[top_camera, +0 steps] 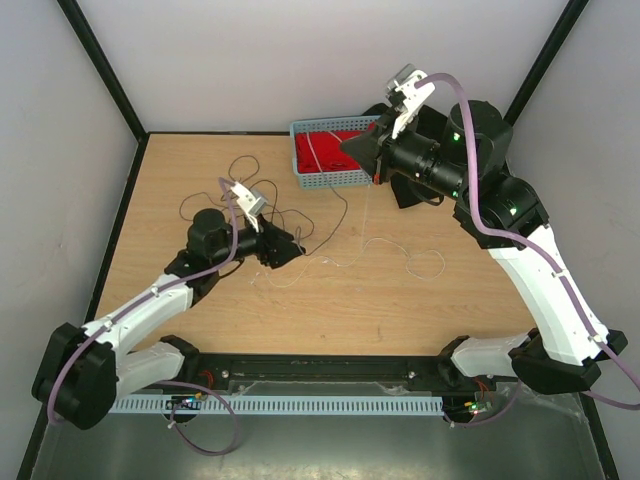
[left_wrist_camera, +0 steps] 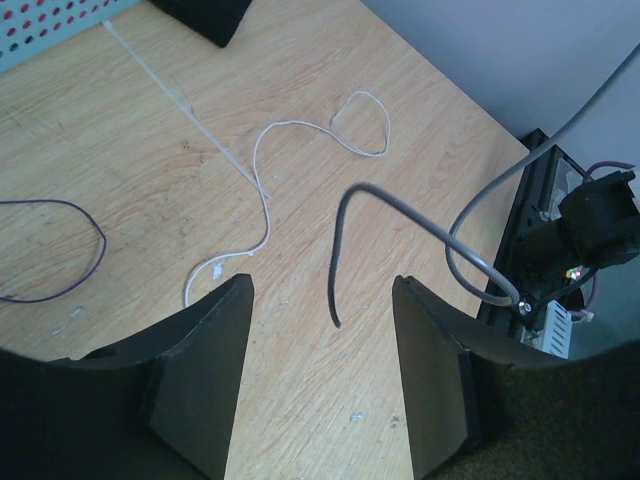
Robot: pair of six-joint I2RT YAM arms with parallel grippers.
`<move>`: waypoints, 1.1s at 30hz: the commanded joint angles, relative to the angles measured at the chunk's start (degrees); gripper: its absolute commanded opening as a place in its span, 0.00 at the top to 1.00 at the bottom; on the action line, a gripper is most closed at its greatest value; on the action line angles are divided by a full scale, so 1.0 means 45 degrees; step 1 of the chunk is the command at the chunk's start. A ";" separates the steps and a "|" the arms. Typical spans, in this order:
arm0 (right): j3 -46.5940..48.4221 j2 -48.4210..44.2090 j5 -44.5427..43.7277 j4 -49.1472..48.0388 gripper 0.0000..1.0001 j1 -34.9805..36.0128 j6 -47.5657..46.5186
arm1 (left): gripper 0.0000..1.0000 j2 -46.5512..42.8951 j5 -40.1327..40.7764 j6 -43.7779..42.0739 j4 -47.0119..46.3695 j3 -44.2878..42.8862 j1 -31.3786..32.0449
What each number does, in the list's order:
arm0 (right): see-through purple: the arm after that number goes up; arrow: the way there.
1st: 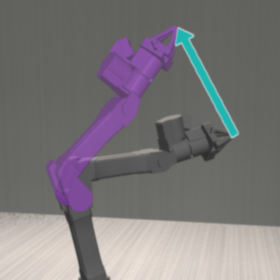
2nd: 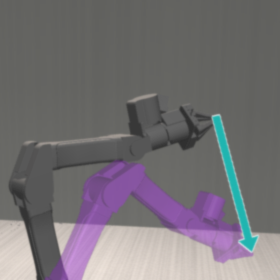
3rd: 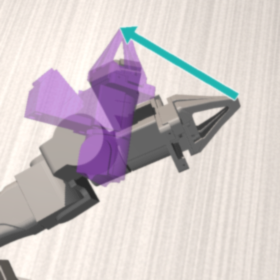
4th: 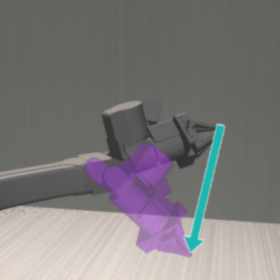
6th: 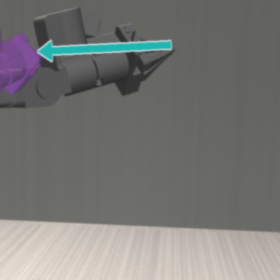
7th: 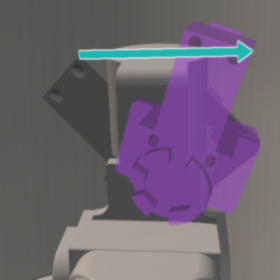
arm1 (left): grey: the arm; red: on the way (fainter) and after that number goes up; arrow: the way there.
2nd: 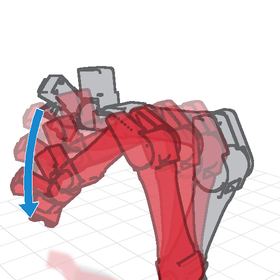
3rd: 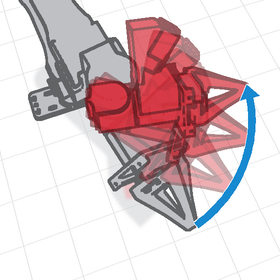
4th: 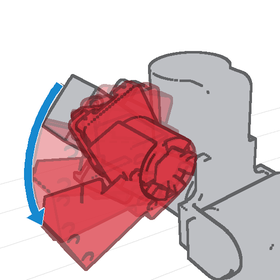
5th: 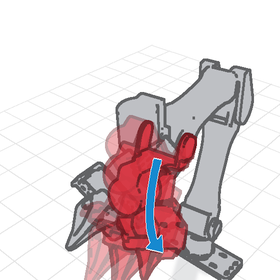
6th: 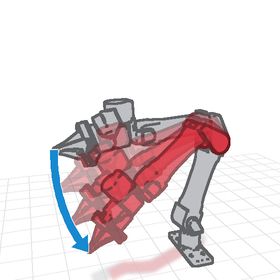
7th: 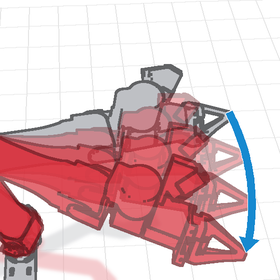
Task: Zip-tie the wires
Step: Straighten the cable at the center of the board.
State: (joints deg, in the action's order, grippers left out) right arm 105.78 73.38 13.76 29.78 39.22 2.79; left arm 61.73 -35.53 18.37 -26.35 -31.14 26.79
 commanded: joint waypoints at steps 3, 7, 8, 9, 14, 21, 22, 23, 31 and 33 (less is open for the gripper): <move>-0.0151 -0.0255 0.0049 -0.0080 1.00 -0.0048 0.0209 | 0.47 0.0673 -0.0409 -0.0270 -0.0448 -0.0654 0.0549; -0.0257 -0.0255 0.0100 -0.0131 1.00 -0.0061 0.0335 | 0.53 0.1124 -0.0367 -0.0241 -0.0537 -0.0950 0.0819; -0.0307 -0.0253 0.0093 -0.0150 1.00 -0.0049 0.0364 | 0.54 0.1205 -0.0367 -0.0248 -0.0564 -0.1010 0.0888; -0.0355 -0.0280 0.0122 -0.0167 1.00 -0.0050 0.0395 | 0.57 0.1306 -0.0371 -0.0258 -0.0587 -0.1096 0.0930; -0.0557 -0.0414 -0.0206 -0.0218 1.00 -0.0050 0.0406 | 0.81 0.1513 -0.0394 -0.0272 -0.0609 -0.1250 0.1020; -0.1307 -0.0669 -0.3059 0.0525 1.00 -0.0063 0.0375 | 1.00 0.0904 0.1343 -0.0035 0.1602 -0.0692 0.0330; -0.1525 -0.0661 -0.3697 0.0757 1.00 -0.0054 0.0259 | 1.00 0.0746 0.1669 0.0020 0.2418 -0.0732 -0.0043; -0.1820 -0.0670 -0.4353 0.0932 1.00 -0.0084 0.0145 | 1.00 0.0601 0.1826 0.0056 0.3341 -0.0803 -0.0458; -0.5957 -0.0594 -0.6174 0.1018 1.00 -0.2375 0.0427 | 1.00 0.0332 0.3355 -0.1168 1.1166 -0.3002 -0.3483; -0.6843 -0.0383 -0.6664 0.0801 1.00 -0.3210 0.0528 | 1.00 0.0370 0.2560 -0.1032 1.1402 -0.3027 -0.4270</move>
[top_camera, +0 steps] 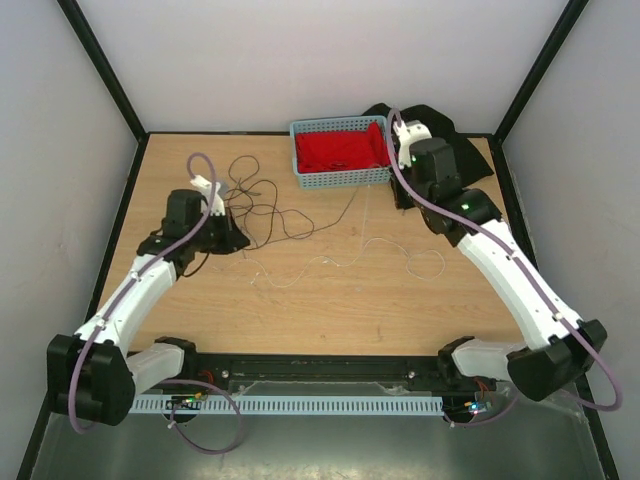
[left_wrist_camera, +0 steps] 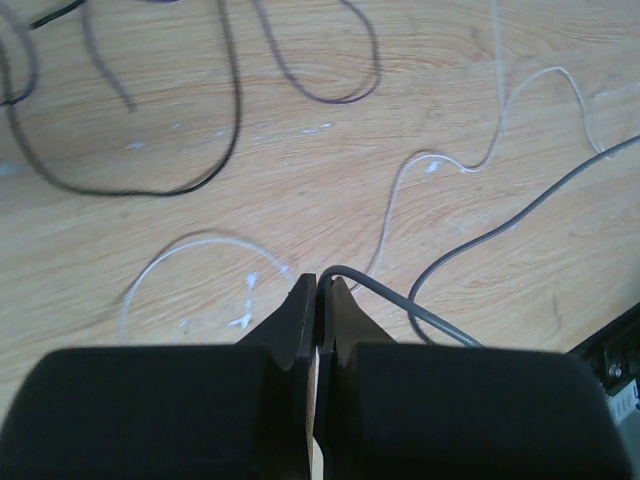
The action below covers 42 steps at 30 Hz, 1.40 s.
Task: Zip-tie the wires
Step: Straighten the cable at the center of the board.
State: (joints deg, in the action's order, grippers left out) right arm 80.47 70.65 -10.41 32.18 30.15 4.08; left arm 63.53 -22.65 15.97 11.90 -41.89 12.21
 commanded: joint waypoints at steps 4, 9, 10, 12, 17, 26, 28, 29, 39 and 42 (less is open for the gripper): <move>-0.3060 0.0789 -0.2996 -0.0458 1.00 -0.2369 0.0137 | 1.00 0.0230 -0.1131 -0.0431 0.3365 -0.0771 -0.2065; -0.4239 0.1691 -0.3582 -0.1148 1.00 -0.3880 0.0221 | 1.00 0.1646 -0.0611 -0.2199 0.5400 -0.1974 -0.2450; -0.4306 0.1910 -0.3818 -0.1255 1.00 -0.3938 0.0226 | 1.00 0.2045 -0.0566 -0.2381 0.5734 -0.2246 -0.2489; -0.4386 0.2314 -0.4142 -0.1405 1.00 -0.3961 0.0255 | 1.00 0.2613 -0.0705 -0.2576 0.5950 -0.2505 -0.2517; -0.4787 0.3296 -0.4705 -0.2005 1.00 -0.3976 0.0005 | 1.00 0.3774 -0.0664 -0.2829 0.6064 -0.2963 -0.2529; -0.4585 0.4860 -0.5041 -0.2230 1.00 -0.4084 -0.0008 | 1.00 0.5883 -0.0455 -0.2952 0.6226 -0.3931 -0.2537; -0.4514 0.5085 -0.5055 -0.2263 1.00 -0.4102 0.0022 | 1.00 0.5991 -0.0220 -0.2954 0.6234 -0.4051 -0.2537; -0.4489 0.5167 -0.4898 -0.2295 1.00 -0.4103 0.0048 | 1.00 0.6053 -0.0161 -0.2954 0.6228 -0.4095 -0.2537; -0.4623 0.5997 -0.2156 -0.2891 1.00 -0.4098 0.0334 | 1.00 0.7154 0.0282 -0.2759 0.6268 -0.4773 -0.2384; -0.4606 0.6218 -0.1974 -0.2933 1.00 -0.4103 0.0202 | 1.00 0.7503 0.0630 -0.2607 0.6321 -0.5067 -0.2353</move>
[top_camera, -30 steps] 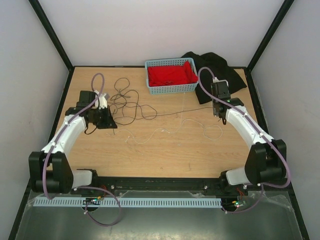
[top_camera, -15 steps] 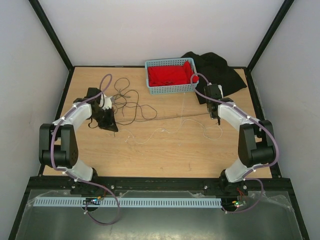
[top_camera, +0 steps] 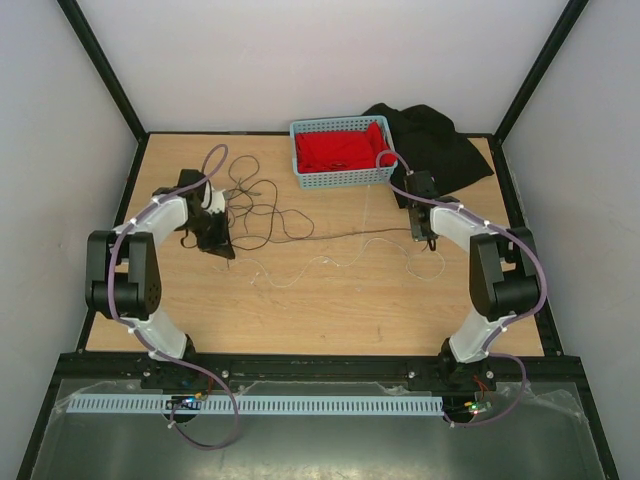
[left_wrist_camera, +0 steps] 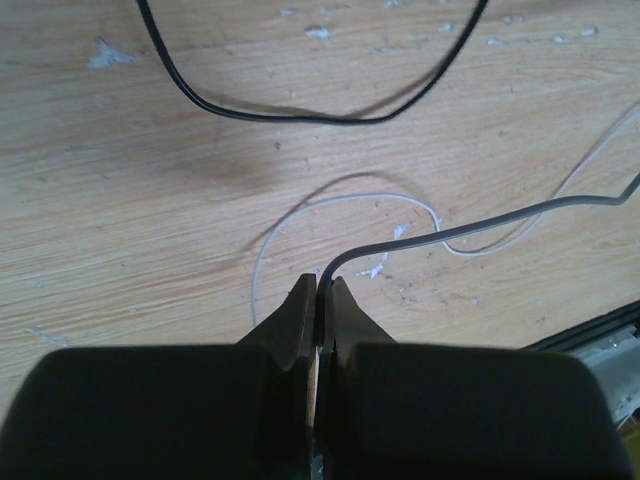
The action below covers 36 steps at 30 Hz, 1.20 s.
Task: Zip-tie the wires
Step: Straighten the cable at the center of the board.
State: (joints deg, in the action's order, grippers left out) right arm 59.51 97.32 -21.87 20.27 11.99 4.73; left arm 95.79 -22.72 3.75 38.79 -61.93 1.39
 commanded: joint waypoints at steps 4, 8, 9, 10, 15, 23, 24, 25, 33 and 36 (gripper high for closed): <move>0.0125 0.0554 0.0918 -0.0305 1.00 -0.0066 -0.0106 | 1.00 0.0570 0.0997 0.0082 0.0565 -0.0768 0.0172; 0.0230 0.0797 0.1436 -0.0303 1.00 -0.0019 -0.0163 | 1.00 0.0650 0.1460 -0.0089 0.0800 -0.0788 0.0285; 0.0243 0.0771 0.1492 -0.0320 1.00 0.0015 -0.0140 | 1.00 0.0635 0.1549 -0.0122 0.0842 -0.0773 0.0296; 0.0225 0.0707 0.1528 -0.0356 1.00 0.0054 -0.0122 | 1.00 0.0636 0.1621 -0.0129 0.0850 -0.0786 0.0297; 0.0258 0.0718 0.1652 -0.0403 1.00 0.0146 -0.0244 | 1.00 0.0663 0.2151 -0.0244 0.1061 -0.0866 0.0297; 0.0215 0.1182 0.2029 -0.0364 1.00 0.0167 -0.0241 | 1.00 0.1335 0.2533 -0.0447 0.1446 -0.1029 0.0331; 0.0200 0.1186 0.2067 -0.0359 1.00 0.0176 -0.0223 | 1.00 0.1422 0.2527 -0.0450 0.1472 -0.1040 0.0345; 0.0207 0.1186 0.2069 -0.0354 1.00 0.0181 -0.0198 | 1.00 0.1533 0.2529 -0.0465 0.1493 -0.1073 0.0369; 0.0377 0.1095 0.2505 -0.0129 0.78 0.0184 -0.0240 | 1.00 0.2057 0.2396 -0.0567 0.1623 -0.1156 0.0694; 0.0470 0.0989 0.2707 0.0036 0.72 0.0173 -0.0326 | 1.00 0.2022 0.2398 -0.0602 0.1673 -0.1220 0.0811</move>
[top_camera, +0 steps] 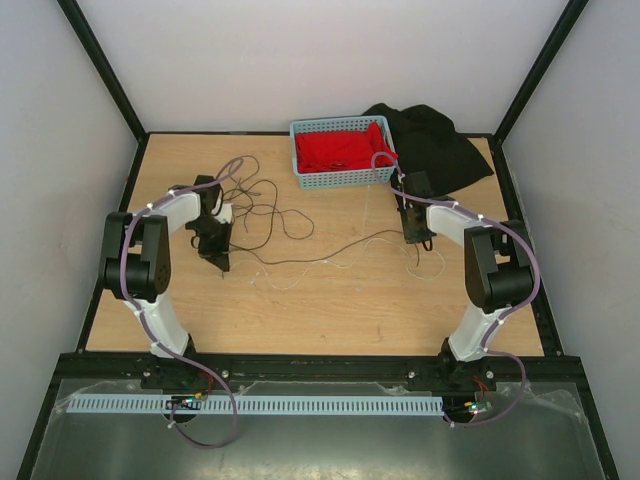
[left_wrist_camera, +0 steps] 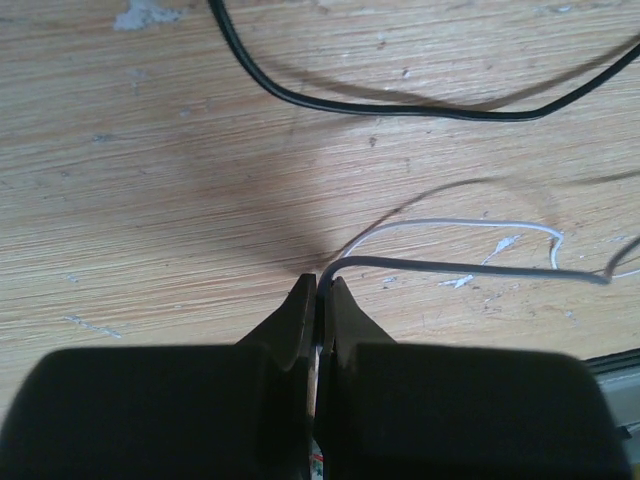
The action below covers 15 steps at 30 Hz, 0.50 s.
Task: Zip-tie the wires
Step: Straighten the cable at the center of the board.
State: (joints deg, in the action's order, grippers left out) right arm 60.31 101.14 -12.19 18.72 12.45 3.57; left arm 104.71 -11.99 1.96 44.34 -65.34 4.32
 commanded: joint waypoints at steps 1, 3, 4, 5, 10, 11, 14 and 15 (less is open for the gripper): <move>0.0293 0.0080 0.0610 0.0404 0.70 0.0067 -0.0088 | 1.00 0.0039 0.0028 -0.0218 0.0467 -0.0485 0.0172; 0.0269 -0.0053 0.0867 0.0465 0.68 0.0073 -0.0118 | 0.99 0.0049 0.0099 -0.0232 0.0479 -0.0518 0.0192; 0.0247 -0.0142 0.1032 0.0483 0.67 0.0077 -0.0102 | 0.97 0.0067 0.0102 -0.0231 0.0496 -0.0519 0.0193; 0.0234 -0.0214 0.1178 0.0488 0.65 0.0065 -0.0105 | 0.93 0.0066 0.0103 -0.0238 0.0499 -0.0533 0.0193; 0.0352 -0.0627 0.1605 0.0612 0.59 0.0071 -0.0125 | 0.82 0.0109 0.0348 -0.0281 0.0537 -0.0509 0.0192; 0.0389 -0.0727 0.1642 0.0665 0.58 0.0076 -0.0129 | 0.81 0.0118 0.0390 -0.0303 0.0552 -0.0486 0.0193; 0.0489 -0.1065 0.1873 0.0759 0.55 0.0083 -0.0147 | 0.79 0.0131 0.0418 -0.0291 0.0572 -0.0485 0.0193; 0.0535 -0.1187 0.2005 0.0771 0.53 0.0068 -0.0149 | 0.77 0.0133 0.0408 -0.0280 0.0576 -0.0495 0.0193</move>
State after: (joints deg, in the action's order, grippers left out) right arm 60.60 99.63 -5.72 20.21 12.45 3.14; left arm 104.84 -11.00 1.43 44.80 -66.59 5.21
